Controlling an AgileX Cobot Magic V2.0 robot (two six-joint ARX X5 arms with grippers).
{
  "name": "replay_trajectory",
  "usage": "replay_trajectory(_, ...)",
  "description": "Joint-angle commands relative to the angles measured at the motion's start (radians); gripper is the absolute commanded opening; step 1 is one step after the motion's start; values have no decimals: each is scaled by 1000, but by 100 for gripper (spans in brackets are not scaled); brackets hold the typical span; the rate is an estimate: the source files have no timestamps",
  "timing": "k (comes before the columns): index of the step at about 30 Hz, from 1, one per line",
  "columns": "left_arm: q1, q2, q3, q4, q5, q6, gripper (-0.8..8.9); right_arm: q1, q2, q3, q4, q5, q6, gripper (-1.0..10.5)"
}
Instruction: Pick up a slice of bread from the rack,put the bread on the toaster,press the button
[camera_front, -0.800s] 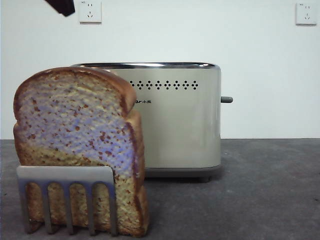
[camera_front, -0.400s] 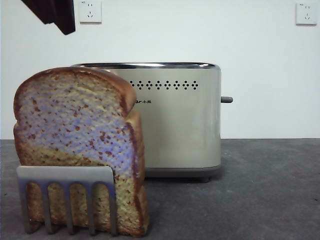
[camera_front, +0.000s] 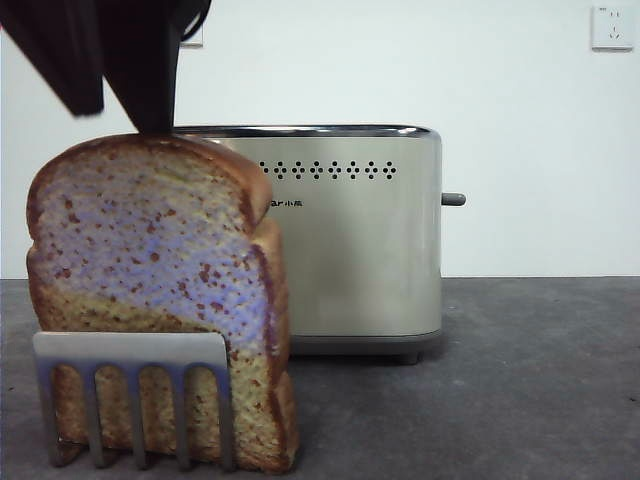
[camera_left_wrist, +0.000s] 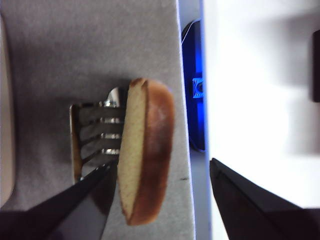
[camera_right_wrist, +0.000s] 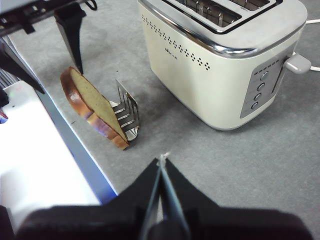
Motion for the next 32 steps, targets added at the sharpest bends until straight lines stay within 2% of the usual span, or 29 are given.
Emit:
replay_trajectory(1, -10, 24, -2, -1, -51, -9, 310, 2, 0, 2, 3, 0, -8, -3)
replay_trajectory(3, -15, 35, -2, 1, -79, -9, 310, 2, -1, 2, 3, 0, -8, -3)
replay_trajectory(10, -34, 61, -2, 19, -76, -9, 295, 2, 0, 2, 5, 0, -8, -3)
replay_trajectory(14, -37, 65, -2, 33, -74, -9, 125, 2, 0, 2, 4, 0, -8, -3)
replay_trajectory(18, -40, 68, -2, 30, -75, -9, 103, 2, 0, 2, 4, 0, -8, -3)
replay_trajectory(21, -40, 70, -2, 32, -74, -9, -1, 2, 0, 2, 4, 0, -8, -3)
replay_trajectory(32, -40, 77, -2, 31, -61, -9, -9, 2, 0, 2, 4, 0, -8, -3)
